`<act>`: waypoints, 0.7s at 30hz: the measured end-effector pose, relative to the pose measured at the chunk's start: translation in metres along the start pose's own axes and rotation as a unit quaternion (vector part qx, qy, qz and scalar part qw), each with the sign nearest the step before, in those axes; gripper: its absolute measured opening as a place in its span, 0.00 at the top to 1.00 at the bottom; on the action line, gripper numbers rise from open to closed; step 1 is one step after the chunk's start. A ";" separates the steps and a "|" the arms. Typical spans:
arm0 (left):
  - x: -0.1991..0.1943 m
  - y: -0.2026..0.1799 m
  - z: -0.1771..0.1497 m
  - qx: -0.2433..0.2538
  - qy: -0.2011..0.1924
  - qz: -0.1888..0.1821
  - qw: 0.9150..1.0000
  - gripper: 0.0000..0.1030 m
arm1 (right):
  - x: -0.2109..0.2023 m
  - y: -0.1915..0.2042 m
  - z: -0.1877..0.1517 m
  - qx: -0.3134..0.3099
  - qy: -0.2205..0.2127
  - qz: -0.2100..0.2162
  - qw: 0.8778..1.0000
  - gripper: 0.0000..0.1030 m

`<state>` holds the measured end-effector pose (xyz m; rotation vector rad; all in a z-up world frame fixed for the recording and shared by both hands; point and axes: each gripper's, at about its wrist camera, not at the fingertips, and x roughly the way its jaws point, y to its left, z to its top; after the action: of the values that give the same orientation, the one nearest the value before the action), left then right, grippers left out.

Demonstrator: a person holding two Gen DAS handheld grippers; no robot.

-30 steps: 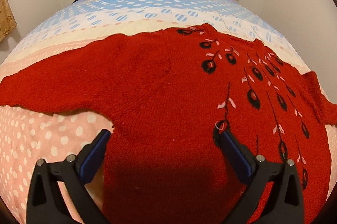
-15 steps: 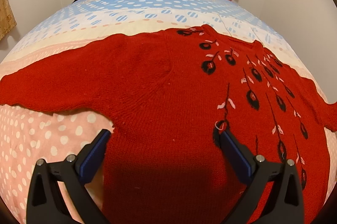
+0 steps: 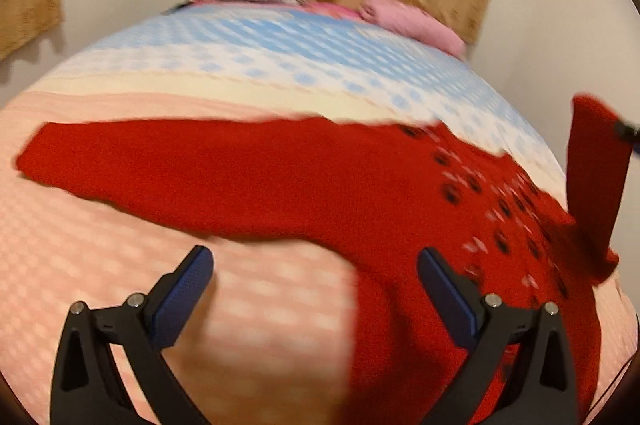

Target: Fold small clothes

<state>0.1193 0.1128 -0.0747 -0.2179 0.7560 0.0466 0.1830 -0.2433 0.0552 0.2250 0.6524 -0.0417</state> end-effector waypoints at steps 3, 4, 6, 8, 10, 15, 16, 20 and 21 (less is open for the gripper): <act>-0.003 0.032 0.005 -0.011 -0.026 0.045 0.999 0.00 | 0.031 0.045 -0.026 -0.005 0.034 0.040 0.999 0.86; -0.003 0.037 0.005 -0.011 -0.031 0.056 0.998 0.00 | 0.039 0.056 -0.032 -0.004 0.043 0.049 0.998 0.86; 0.006 0.052 0.002 -0.022 -0.030 0.083 0.996 0.00 | 0.061 0.085 -0.055 -0.008 0.067 0.067 0.995 0.86; 0.016 0.062 -0.001 -0.053 -0.006 0.062 0.997 0.00 | 0.077 0.106 -0.072 -0.015 0.082 0.078 0.993 0.86; 0.027 0.070 -0.002 -0.078 0.015 0.040 0.996 0.00 | 0.094 0.128 -0.094 -0.024 0.104 0.090 0.990 0.86; 0.037 0.070 0.000 -0.095 0.021 0.030 0.995 0.00 | 0.115 0.155 -0.134 -0.048 0.141 0.104 0.983 0.86; 0.037 0.066 -0.001 -0.093 0.022 0.033 0.995 0.00 | 0.117 0.155 -0.138 -0.053 0.144 0.103 0.983 0.86; 0.040 0.062 0.000 -0.083 0.028 0.044 0.995 0.00 | 0.120 0.157 -0.148 -0.063 0.147 0.120 0.980 0.81; 0.037 0.066 -0.001 -0.082 0.028 0.045 0.995 0.00 | 0.120 0.157 -0.148 -0.065 0.148 0.126 0.979 0.74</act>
<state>0.1371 0.1760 -0.1126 -0.3423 0.8179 0.1882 0.2072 -0.0538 -0.1013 0.1867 0.9148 0.2828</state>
